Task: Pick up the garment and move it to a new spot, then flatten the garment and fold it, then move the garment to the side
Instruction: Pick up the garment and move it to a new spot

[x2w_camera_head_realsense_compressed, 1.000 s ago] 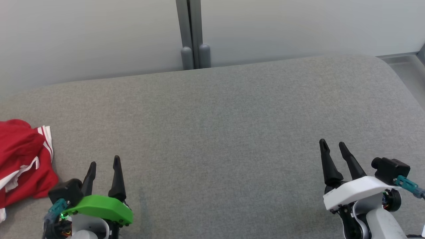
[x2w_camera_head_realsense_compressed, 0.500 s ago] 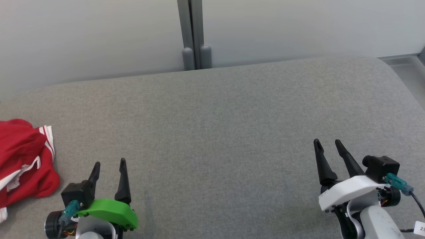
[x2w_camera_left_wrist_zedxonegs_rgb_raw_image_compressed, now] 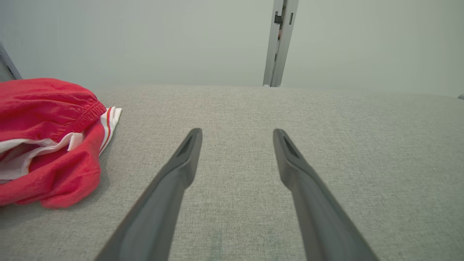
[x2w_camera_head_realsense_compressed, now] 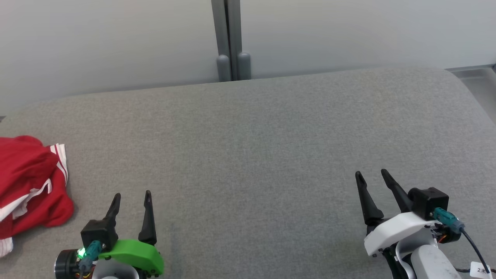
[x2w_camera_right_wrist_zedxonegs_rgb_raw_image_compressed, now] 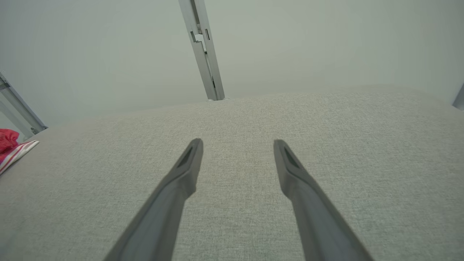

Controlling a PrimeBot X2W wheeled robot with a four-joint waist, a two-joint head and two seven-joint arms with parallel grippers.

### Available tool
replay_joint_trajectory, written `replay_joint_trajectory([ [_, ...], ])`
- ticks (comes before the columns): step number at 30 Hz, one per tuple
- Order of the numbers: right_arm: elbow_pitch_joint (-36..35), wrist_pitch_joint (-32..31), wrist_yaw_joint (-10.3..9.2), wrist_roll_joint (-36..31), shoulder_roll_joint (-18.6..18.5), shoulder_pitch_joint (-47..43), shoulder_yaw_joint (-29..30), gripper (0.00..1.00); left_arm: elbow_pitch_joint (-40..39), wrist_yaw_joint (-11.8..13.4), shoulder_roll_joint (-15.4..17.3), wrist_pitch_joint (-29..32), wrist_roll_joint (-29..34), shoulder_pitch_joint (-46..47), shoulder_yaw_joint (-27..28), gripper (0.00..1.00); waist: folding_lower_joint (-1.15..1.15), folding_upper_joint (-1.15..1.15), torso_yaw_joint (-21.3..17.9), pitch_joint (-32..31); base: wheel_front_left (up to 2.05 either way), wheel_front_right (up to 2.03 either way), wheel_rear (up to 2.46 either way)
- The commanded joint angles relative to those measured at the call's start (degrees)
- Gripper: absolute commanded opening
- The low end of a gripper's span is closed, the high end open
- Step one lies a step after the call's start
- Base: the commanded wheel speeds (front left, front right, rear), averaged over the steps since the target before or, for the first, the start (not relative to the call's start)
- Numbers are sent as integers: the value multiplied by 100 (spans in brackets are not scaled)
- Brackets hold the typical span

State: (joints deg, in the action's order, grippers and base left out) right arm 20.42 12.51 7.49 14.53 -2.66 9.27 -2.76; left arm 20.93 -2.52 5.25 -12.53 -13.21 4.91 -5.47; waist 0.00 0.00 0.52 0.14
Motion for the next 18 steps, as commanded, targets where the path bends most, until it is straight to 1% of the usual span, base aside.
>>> replay_joint_trajectory([
  [1,-12,54,0,-112,-29,18,-27,100,5,-24,-4,-49,146,-12,33,100,0,0,105,36,0,0,0],
  [7,-24,126,0,-306,-31,-15,-130,100,102,-82,-64,-119,380,4,114,100,0,0,638,97,0,0,0],
  [18,74,236,-1,-575,-37,21,-548,100,363,-153,-107,-242,786,-152,486,100,0,0,2122,161,0,0,0],
])
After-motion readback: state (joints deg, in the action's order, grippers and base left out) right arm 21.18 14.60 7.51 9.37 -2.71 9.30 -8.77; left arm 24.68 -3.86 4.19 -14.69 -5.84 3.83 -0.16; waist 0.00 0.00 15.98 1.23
